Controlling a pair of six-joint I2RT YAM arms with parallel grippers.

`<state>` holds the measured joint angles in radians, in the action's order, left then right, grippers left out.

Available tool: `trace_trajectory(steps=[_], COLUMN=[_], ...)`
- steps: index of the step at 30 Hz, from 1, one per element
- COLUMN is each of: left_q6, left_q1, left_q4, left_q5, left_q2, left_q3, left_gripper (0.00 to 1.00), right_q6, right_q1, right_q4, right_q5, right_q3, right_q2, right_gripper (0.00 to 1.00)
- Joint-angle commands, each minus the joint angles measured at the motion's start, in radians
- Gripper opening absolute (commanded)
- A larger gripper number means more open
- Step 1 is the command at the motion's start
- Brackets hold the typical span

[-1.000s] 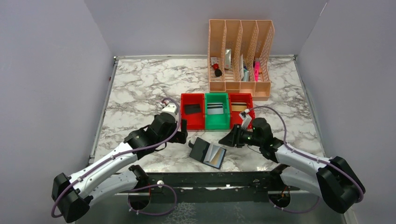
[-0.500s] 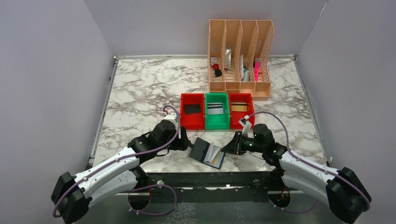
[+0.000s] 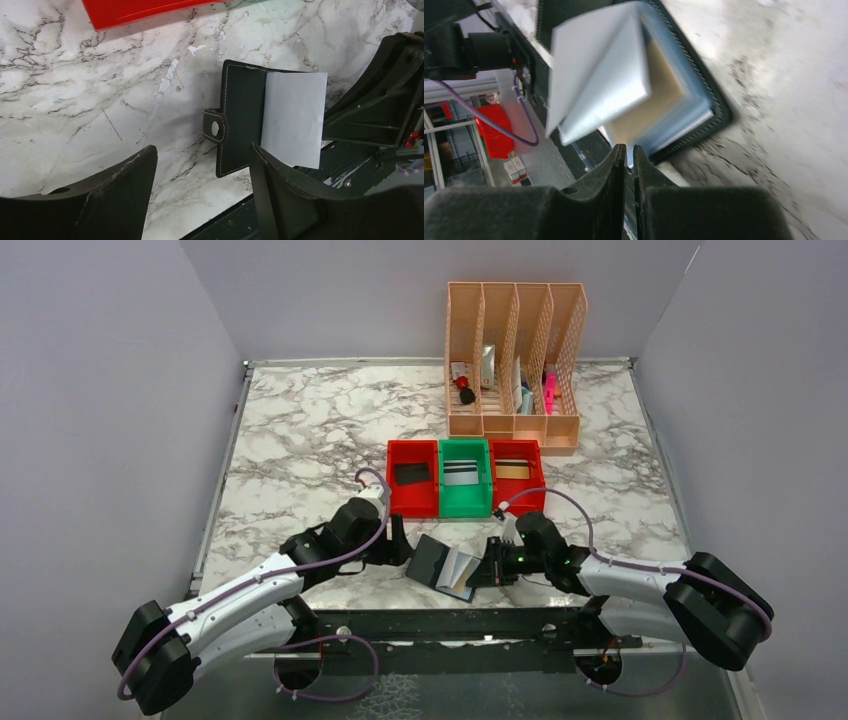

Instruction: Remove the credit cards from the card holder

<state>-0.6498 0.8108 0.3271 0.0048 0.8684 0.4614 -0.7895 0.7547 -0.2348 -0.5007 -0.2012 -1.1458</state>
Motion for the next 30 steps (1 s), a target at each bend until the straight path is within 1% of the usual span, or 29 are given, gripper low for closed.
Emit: trace_trajectory(steps=[1,4,9,14,18,21,25,27,30], left_q6=[0.014,0.015,0.009,-0.002,-0.012,-0.020,-0.022,-0.015,-0.010], left_q1=[-0.002,-0.002,-0.002,-0.002,-0.003,-0.002,-0.003,-0.003,-0.003], left_q4=[-0.043,-0.063,-0.100,-0.091,-0.063,-0.051,-0.062,-0.089,-0.141], left_q5=[0.049,0.057,0.074,0.039,-0.011,-0.027,-0.017,0.018,0.082], left_q2=[0.014,0.024,0.040,-0.002,-0.059,-0.091,-0.095,-0.077,-0.034], left_q3=[-0.012,-0.021,-0.031,-0.028,-0.029,-0.035,-0.054,-0.064,-0.081], left_gripper=[0.71,0.72,0.74,0.78,0.83,0.85,0.87,0.87,0.85], right_q6=[-0.031,-0.026,-0.022,0.031,0.064,0.093,0.095,0.088,0.076], right_q1=[0.033,0.048,0.064,0.107,0.146,0.181,0.204,0.208,0.208], right_q4=[-0.164,-0.138,-0.175,-0.113,-0.062,0.009,0.067,0.086,0.070], right_q5=[0.011,0.030,0.027,0.050,0.111,0.176,0.273,0.324,0.340], right_q3=[-0.048,-0.089,-0.144,-0.272,-0.354,-0.405,-0.419,-0.411,-0.381], right_q2=[-0.021,-0.056,-0.140,-0.266,-0.363,-0.429,-0.478,-0.484,-0.478], right_gripper=[0.15,0.15,0.17,0.20,0.22,0.24,0.24,0.26,0.29])
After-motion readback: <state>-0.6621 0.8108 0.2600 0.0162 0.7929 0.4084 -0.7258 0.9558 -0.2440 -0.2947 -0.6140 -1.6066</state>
